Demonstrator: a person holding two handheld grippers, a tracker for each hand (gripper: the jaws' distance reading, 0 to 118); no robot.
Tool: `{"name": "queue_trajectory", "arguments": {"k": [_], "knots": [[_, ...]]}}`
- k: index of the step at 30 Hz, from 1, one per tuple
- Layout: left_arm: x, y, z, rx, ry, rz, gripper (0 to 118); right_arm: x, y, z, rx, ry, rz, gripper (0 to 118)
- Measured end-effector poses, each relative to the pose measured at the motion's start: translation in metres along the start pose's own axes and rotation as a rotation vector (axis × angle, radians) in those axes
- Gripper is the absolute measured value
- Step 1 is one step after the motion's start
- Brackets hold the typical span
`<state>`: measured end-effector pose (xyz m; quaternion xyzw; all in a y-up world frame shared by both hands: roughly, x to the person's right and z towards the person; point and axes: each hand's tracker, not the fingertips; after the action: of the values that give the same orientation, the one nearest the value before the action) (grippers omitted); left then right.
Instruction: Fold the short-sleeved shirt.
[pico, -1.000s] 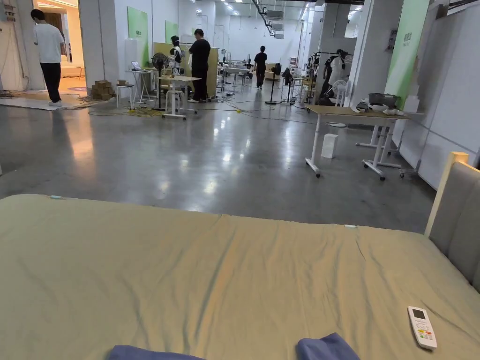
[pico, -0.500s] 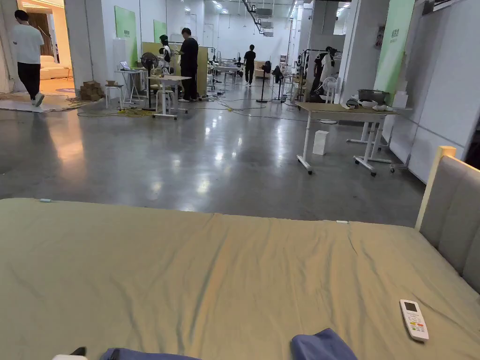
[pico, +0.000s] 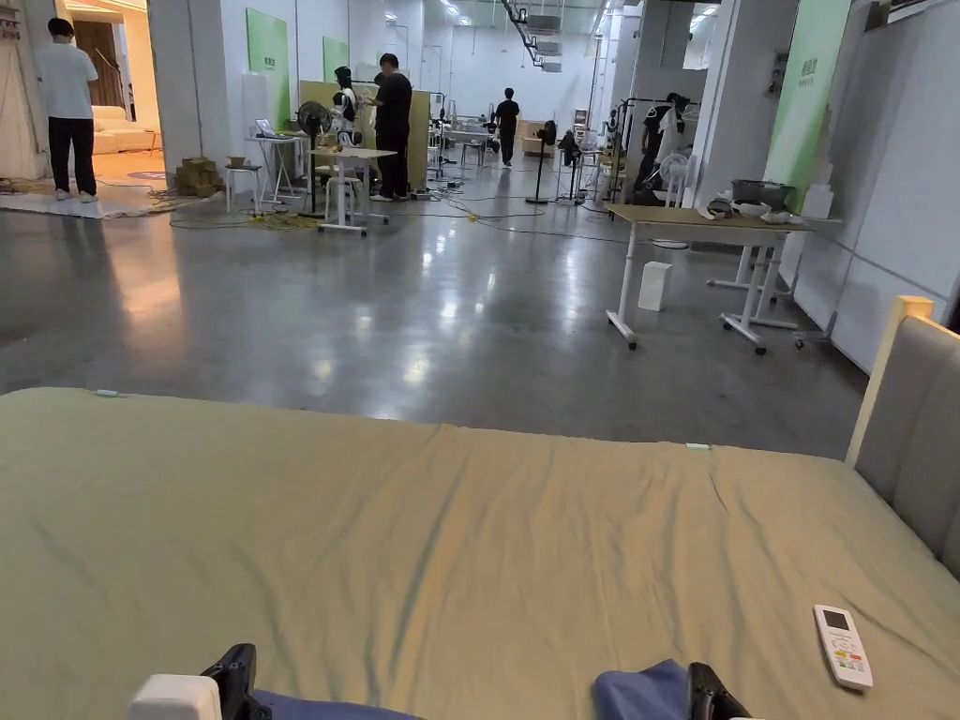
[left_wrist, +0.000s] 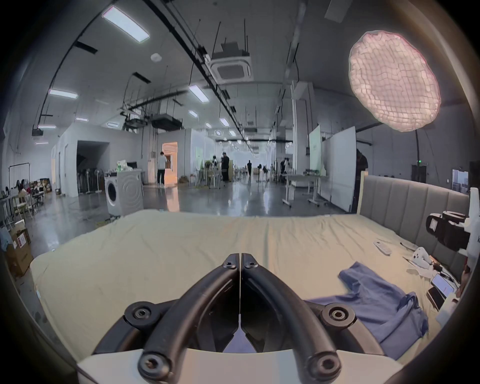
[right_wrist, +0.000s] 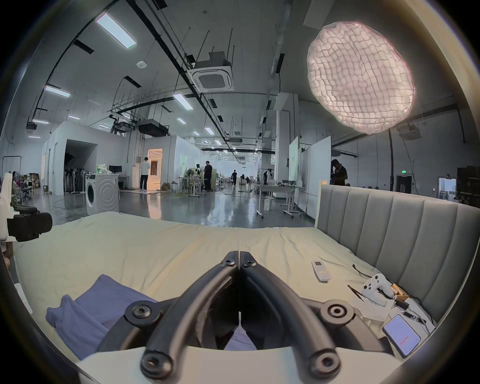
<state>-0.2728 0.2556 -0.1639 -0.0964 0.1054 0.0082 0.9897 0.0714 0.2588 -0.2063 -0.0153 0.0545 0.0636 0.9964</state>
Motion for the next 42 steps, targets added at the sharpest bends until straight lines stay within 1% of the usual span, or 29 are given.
{"name": "queue_trajectory", "arguments": {"k": [3,4,8,13,15,16,17,19,20,21,28,30,32,34,35,36,37,38,40,42], "knots": [[-0.016,-0.01,-0.016,-0.109,-0.013,0.023,1,0.003,-0.002,-0.003,-0.023,-0.001,0.0,0],[-0.023,-0.016,-0.02,-0.126,0.003,0.036,1,0.005,-0.003,-0.004,-0.029,-0.003,-0.001,0],[-0.047,-0.034,-0.05,-0.238,0.0,0.038,1,0.006,-0.008,-0.008,-0.06,-0.005,-0.002,0],[-0.073,-0.047,-0.11,-0.407,-0.029,0.009,1,0.003,-0.015,-0.02,-0.112,0.004,-0.017,0],[-0.082,-0.05,-0.138,-0.442,-0.023,0.025,1,0.002,-0.018,-0.024,-0.131,0.011,-0.025,0],[-0.087,-0.05,-0.154,-0.483,-0.02,0.042,5,0.001,-0.021,-0.027,-0.147,0.014,-0.031,0],[-0.091,-0.051,-0.17,-0.518,-0.018,0.054,22,0.0,-0.023,-0.03,-0.156,0.014,-0.027,0],[-0.097,-0.054,-0.204,-0.615,-0.032,0.085,63,-0.001,-0.029,-0.036,-0.175,0.017,-0.023,0],[-0.098,-0.056,-0.217,-0.655,-0.038,0.091,75,-0.001,-0.031,-0.039,-0.184,0.017,-0.024,0],[-0.097,-0.06,-0.23,-0.672,-0.049,0.088,76,-0.001,-0.034,-0.042,-0.195,0.019,-0.027,0],[-0.08,-0.082,-0.297,-0.762,-0.019,0.006,76,0.007,-0.054,-0.057,-0.259,0.003,-0.017,0],[-0.073,-0.092,-0.305,-0.795,-0.024,-0.068,73,0.01,-0.059,-0.06,-0.275,-0.004,-0.017,0],[-0.062,-0.1,-0.312,-0.806,0.021,-0.16,66,0.013,-0.064,-0.062,-0.292,-0.016,-0.01,0],[-0.053,-0.106,-0.309,-0.809,-0.041,-0.144,57,0.017,-0.07,-0.066,-0.316,-0.018,-0.009,0],[-0.048,-0.106,-0.308,-0.8,-0.03,-0.146,44,0.019,-0.072,-0.067,-0.326,-0.019,-0.013,0],[-0.042,-0.105,-0.308,-0.792,-0.019,-0.17,37,0.021,-0.074,-0.068,-0.337,-0.021,-0.018,0],[-0.042,-0.105,-0.305,-0.791,-0.035,-0.178,24,0.023,-0.076,-0.07,-0.353,-0.022,-0.026,0],[-0.04,-0.104,-0.305,-0.792,-0.052,-0.186,9,0.025,-0.079,-0.071,-0.379,-0.019,-0.044,0],[-0.036,-0.102,-0.303,-0.798,-0.063,-0.194,5,0.033,-0.076,-0.076,-0.389,-0.033,-0.04,0],[-0.045,-0.098,-0.299,-0.788,-0.071,-0.17,5,0.045,-0.078,-0.09,-0.45,-0.047,-0.066,0]]}}
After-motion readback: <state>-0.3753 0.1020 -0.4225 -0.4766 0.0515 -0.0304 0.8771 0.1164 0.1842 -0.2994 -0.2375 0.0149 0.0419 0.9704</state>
